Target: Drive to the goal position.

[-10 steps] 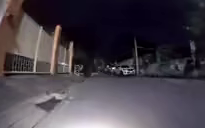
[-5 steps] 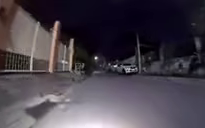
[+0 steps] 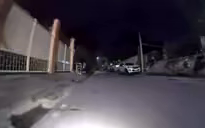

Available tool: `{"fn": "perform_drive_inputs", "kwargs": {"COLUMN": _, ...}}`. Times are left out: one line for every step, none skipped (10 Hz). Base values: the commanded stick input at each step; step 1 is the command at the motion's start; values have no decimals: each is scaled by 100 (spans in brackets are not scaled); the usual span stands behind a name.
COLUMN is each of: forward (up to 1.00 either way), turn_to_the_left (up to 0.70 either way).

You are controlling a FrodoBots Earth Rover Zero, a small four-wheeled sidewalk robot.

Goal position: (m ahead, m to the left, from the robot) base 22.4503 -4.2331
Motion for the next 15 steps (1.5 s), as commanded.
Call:
{"fn": "perform_drive_inputs", "kwargs": {"forward": 70, "turn_to_the_left": 0}}
{"fn": "perform_drive_inputs", "kwargs": {"forward": 70, "turn_to_the_left": 0}}
{"fn": "perform_drive_inputs", "kwargs": {"forward": 70, "turn_to_the_left": 0}}
{"fn": "perform_drive_inputs", "kwargs": {"forward": 70, "turn_to_the_left": 0}}
{"fn": "perform_drive_inputs", "kwargs": {"forward": 70, "turn_to_the_left": 0}}
{"fn": "perform_drive_inputs", "kwargs": {"forward": 70, "turn_to_the_left": 0}}
{"fn": "perform_drive_inputs", "kwargs": {"forward": 70, "turn_to_the_left": 0}}
{"fn": "perform_drive_inputs", "kwargs": {"forward": 70, "turn_to_the_left": 0}}
{"fn": "perform_drive_inputs", "kwargs": {"forward": 70, "turn_to_the_left": 0}}
{"fn": "perform_drive_inputs", "kwargs": {"forward": 70, "turn_to_the_left": 0}}
{"fn": "perform_drive_inputs", "kwargs": {"forward": 70, "turn_to_the_left": 0}}
{"fn": "perform_drive_inputs", "kwargs": {"forward": 70, "turn_to_the_left": 0}}
{"fn": "perform_drive_inputs", "kwargs": {"forward": 70, "turn_to_the_left": 0}}
{"fn": "perform_drive_inputs", "kwargs": {"forward": 70, "turn_to_the_left": 0}}
{"fn": "perform_drive_inputs", "kwargs": {"forward": 70, "turn_to_the_left": 0}}
